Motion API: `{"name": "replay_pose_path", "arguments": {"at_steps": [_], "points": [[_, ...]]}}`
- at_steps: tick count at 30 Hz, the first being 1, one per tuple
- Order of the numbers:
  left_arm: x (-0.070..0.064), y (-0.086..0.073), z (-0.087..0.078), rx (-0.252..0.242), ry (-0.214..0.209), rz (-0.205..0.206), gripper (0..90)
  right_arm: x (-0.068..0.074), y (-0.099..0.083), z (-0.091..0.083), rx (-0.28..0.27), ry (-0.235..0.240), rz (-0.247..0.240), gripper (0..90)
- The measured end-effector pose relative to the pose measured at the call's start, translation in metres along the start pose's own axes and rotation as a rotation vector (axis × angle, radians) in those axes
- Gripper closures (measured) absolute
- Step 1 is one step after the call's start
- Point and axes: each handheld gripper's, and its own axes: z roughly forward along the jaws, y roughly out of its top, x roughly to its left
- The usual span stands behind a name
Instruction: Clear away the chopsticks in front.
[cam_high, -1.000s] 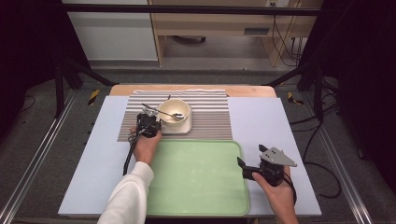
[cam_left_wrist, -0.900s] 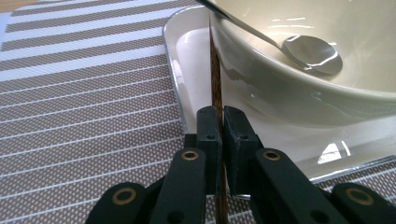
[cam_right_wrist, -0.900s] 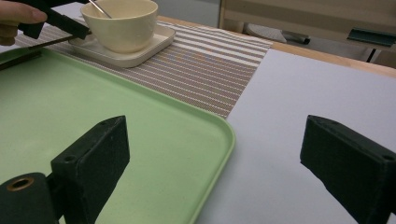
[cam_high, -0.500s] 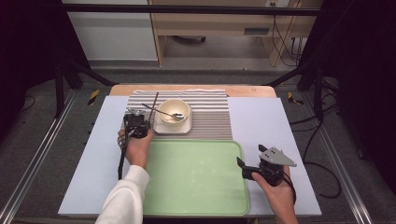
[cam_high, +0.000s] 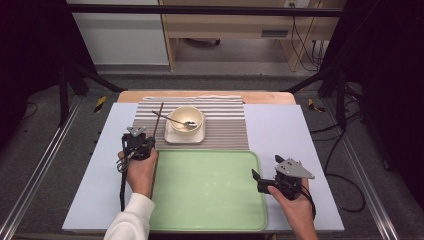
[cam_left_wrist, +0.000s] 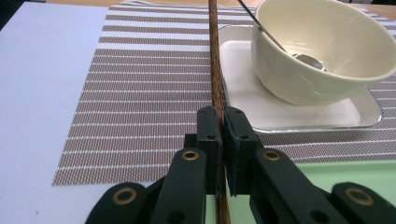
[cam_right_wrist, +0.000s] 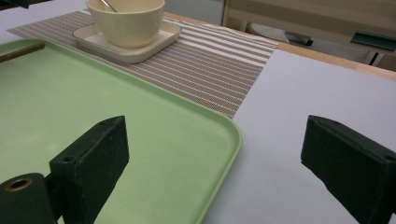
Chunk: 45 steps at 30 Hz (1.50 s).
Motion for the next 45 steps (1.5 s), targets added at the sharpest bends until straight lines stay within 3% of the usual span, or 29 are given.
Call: {"name": "replay_pose_path", "arguments": {"at_steps": [2, 9, 14, 24, 27, 32, 34, 45], "points": [[0.004, -0.005, -0.007, -0.017, -0.015, -0.030, 85.5, -0.001, 0.000, 0.000, 0.001, -0.003, 0.000, 7.6], [0.007, -0.015, -0.030, -0.054, -0.027, -0.062, 85.5, 0.000, 0.000, -0.001, 0.000, -0.002, -0.002, 7.4], [0.010, -0.028, -0.038, -0.050, -0.033, -0.083, 85.5, 0.001, 0.000, -0.001, 0.001, -0.001, -0.001, 7.4], [0.004, -0.047, -0.057, -0.073, -0.072, -0.095, 85.5, 0.000, 0.000, -0.002, -0.004, 0.000, -0.001, 7.3], [-0.001, -0.052, -0.058, -0.068, -0.064, -0.072, 85.6, 0.001, 0.000, -0.002, -0.002, 0.002, -0.007, 6.6], [-0.001, -0.061, -0.059, -0.065, -0.070, -0.081, 85.5, 0.002, 0.000, -0.003, -0.006, 0.002, -0.012, 6.0], [0.001, -0.065, -0.064, -0.081, -0.074, -0.112, 85.5, 0.001, 0.000, -0.002, -0.005, 0.004, -0.010, 5.5], [-0.010, -0.074, -0.079, -0.102, -0.082, -0.098, 85.6, 0.001, 0.000, -0.003, -0.006, 0.004, -0.013, 5.3]]}}
